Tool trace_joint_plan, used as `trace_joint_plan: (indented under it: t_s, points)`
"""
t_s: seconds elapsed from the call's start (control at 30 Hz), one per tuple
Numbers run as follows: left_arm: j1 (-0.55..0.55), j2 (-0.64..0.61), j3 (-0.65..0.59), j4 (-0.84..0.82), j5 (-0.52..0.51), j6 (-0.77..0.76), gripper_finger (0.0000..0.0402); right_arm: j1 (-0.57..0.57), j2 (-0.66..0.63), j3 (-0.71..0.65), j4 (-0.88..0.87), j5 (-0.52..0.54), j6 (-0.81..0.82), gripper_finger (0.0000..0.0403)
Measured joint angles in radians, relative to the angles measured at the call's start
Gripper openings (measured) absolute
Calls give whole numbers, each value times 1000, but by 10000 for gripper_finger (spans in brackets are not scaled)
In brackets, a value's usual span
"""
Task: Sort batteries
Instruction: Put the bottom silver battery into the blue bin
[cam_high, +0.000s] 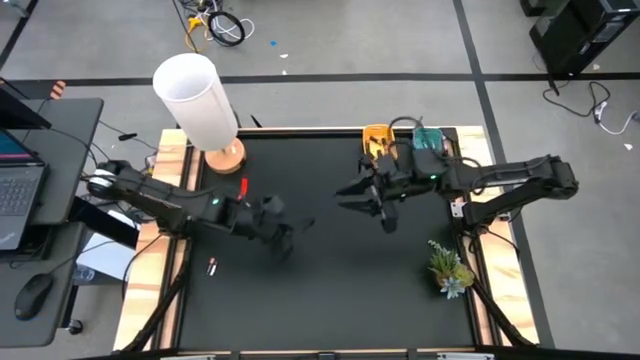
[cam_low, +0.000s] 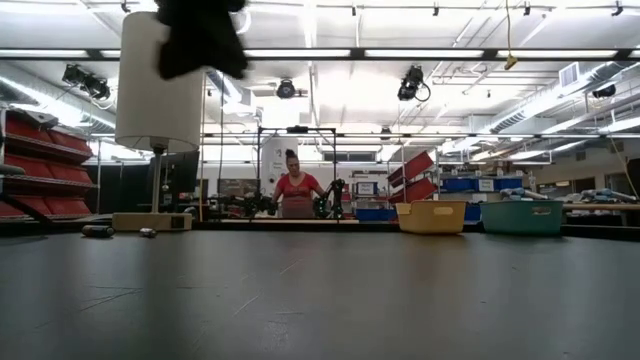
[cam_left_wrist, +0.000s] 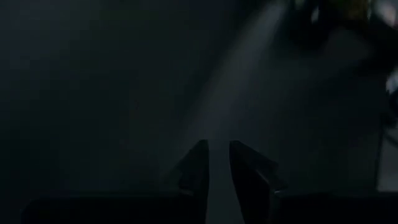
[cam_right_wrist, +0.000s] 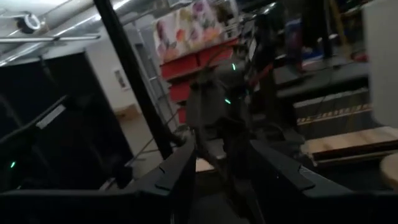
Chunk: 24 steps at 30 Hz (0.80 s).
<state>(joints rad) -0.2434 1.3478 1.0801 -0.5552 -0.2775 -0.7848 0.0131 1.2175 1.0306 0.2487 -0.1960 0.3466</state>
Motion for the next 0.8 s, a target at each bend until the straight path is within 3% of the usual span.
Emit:
trace_joint_plan:
  t_s: [0.17, 0.43, 0.6, 0.8]
  points:
    - [-132, -24, 2, -266, 59, -251, 76, 7, 64, 0, 29, -38, 44, 154]
    - [-238, -27, 1, -494, 439, -541, 76, 52, 107, 0, 26, -38, 11, 154]
    - [-247, -27, -7, -617, 499, -614, 94, 60, 106, 0, 27, -38, -33, 154]
    - [-270, -26, -119, -613, 526, -666, 165, 59, 105, 0, 27, -37, -32, 154]
